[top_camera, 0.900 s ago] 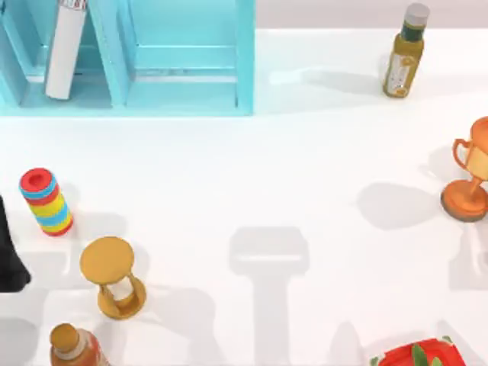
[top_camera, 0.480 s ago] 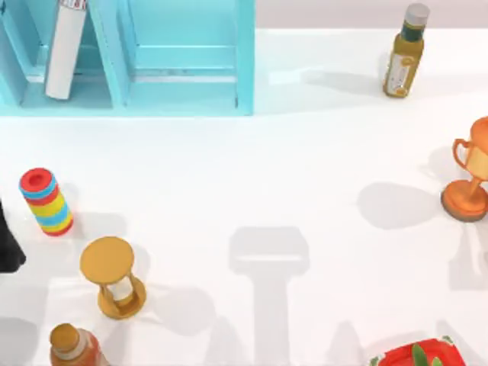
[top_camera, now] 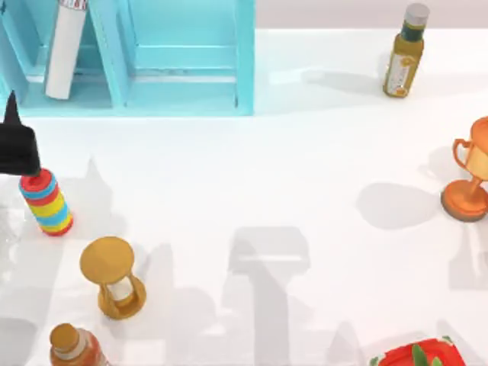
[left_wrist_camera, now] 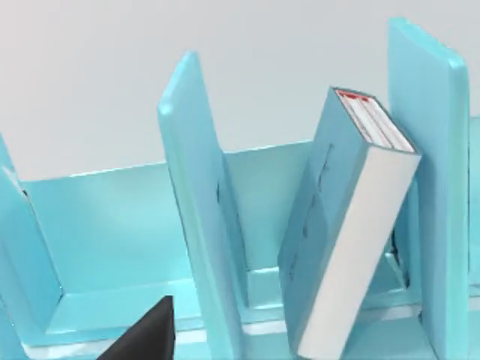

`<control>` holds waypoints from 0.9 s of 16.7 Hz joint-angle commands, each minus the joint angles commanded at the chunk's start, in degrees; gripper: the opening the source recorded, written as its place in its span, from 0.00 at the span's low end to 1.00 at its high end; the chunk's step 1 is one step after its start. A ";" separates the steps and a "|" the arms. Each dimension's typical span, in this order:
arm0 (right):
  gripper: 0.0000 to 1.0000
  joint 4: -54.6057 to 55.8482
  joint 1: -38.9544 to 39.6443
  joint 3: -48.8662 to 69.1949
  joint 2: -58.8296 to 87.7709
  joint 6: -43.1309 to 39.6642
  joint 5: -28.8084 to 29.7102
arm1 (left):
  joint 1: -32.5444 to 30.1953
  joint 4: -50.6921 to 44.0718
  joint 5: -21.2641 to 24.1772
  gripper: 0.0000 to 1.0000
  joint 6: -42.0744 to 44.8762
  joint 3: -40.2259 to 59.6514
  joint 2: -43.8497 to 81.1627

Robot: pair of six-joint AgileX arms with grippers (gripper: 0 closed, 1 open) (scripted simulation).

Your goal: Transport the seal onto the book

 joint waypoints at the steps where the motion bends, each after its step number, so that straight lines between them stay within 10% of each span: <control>1: 1.00 0.00 0.00 0.00 0.00 0.00 0.00 | -0.29 3.42 -0.34 1.00 1.10 1.85 6.47; 15: 1.00 0.00 0.00 0.00 0.00 0.00 0.00 | -3.33 39.25 -3.66 1.00 12.50 21.94 65.27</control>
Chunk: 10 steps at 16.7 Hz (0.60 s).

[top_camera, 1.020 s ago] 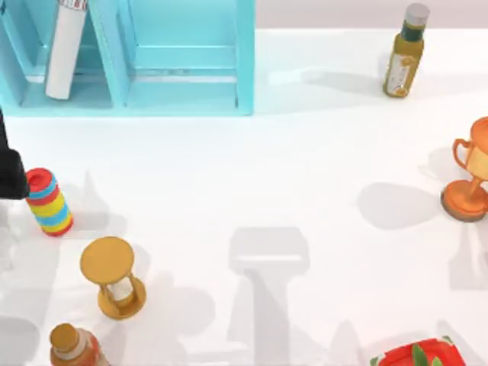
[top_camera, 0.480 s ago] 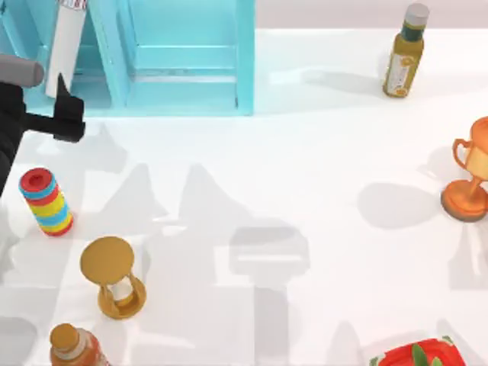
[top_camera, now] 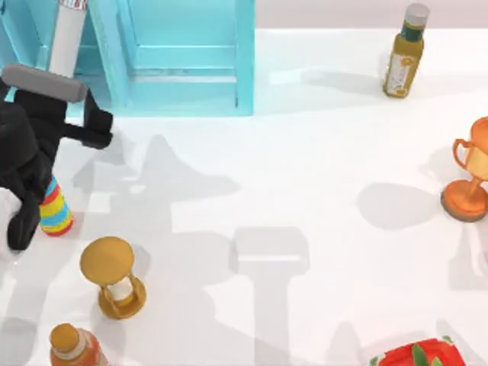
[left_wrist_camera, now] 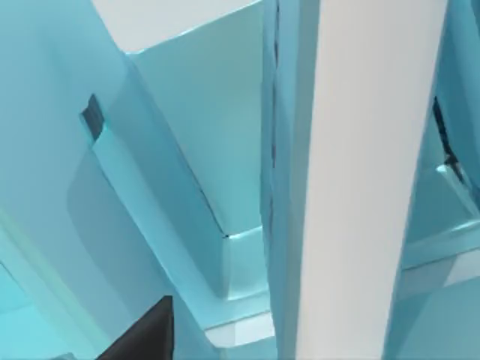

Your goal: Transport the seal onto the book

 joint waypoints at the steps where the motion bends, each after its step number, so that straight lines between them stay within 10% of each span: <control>1: 1.00 0.00 0.00 0.00 0.00 0.00 0.00 | -0.04 0.62 -0.06 1.00 0.20 0.31 0.90; 10: 1.00 0.00 0.00 0.00 0.00 0.00 0.00 | -0.01 -2.17 -0.09 1.00 0.28 3.26 0.78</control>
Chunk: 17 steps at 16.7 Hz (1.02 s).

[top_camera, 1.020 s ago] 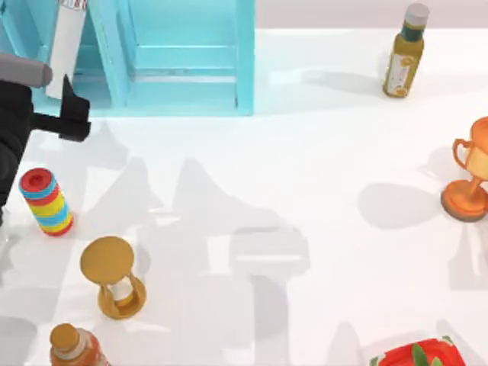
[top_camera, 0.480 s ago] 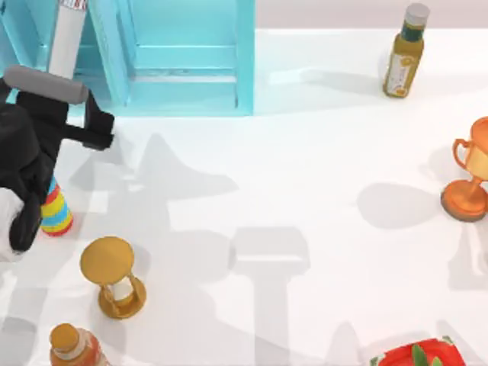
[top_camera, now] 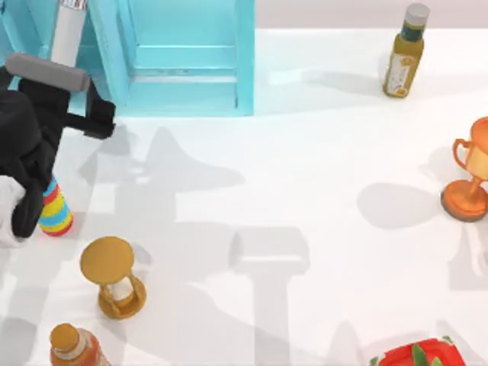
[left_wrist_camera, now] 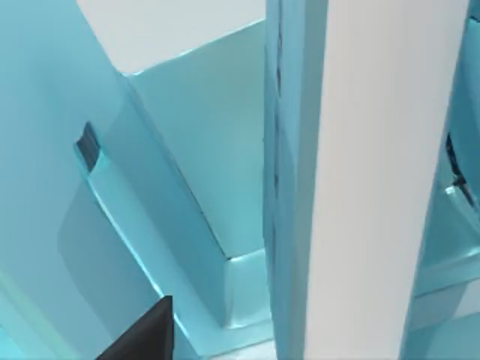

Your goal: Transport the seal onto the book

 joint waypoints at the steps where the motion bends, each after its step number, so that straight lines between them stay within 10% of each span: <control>1: 1.00 0.00 0.00 0.00 0.00 0.00 0.00 | -0.05 -1.44 -0.01 1.00 0.02 1.79 0.32; 17: 1.00 0.00 0.00 0.00 0.00 0.00 0.00 | 1.54 -8.94 1.78 0.92 0.07 23.50 14.83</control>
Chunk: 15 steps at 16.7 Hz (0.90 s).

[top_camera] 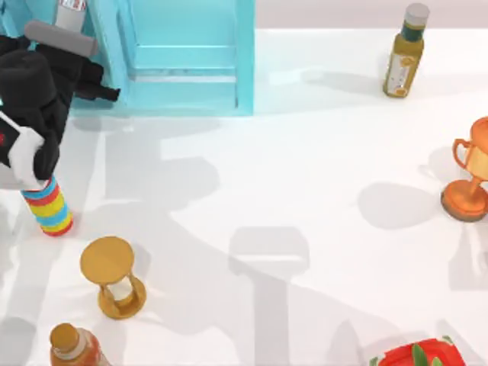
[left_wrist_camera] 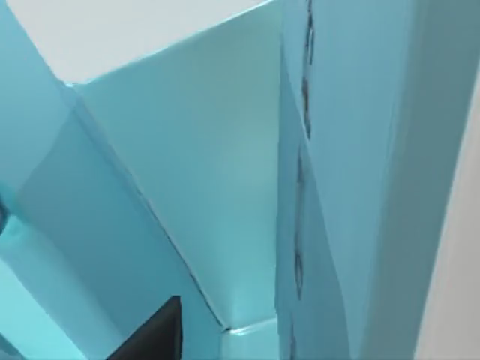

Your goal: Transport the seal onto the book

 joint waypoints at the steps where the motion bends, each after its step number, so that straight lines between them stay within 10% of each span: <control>1: 1.00 0.00 0.00 0.00 0.00 0.00 0.00 | 0.00 0.00 0.00 0.85 0.00 0.00 0.00; 12: 1.00 0.00 0.00 0.00 0.00 0.00 0.00 | 0.00 0.00 0.00 0.02 0.00 0.00 0.00; 15: 1.00 0.00 0.00 0.00 0.00 0.00 0.00 | 0.00 0.00 0.00 0.00 0.00 0.00 0.00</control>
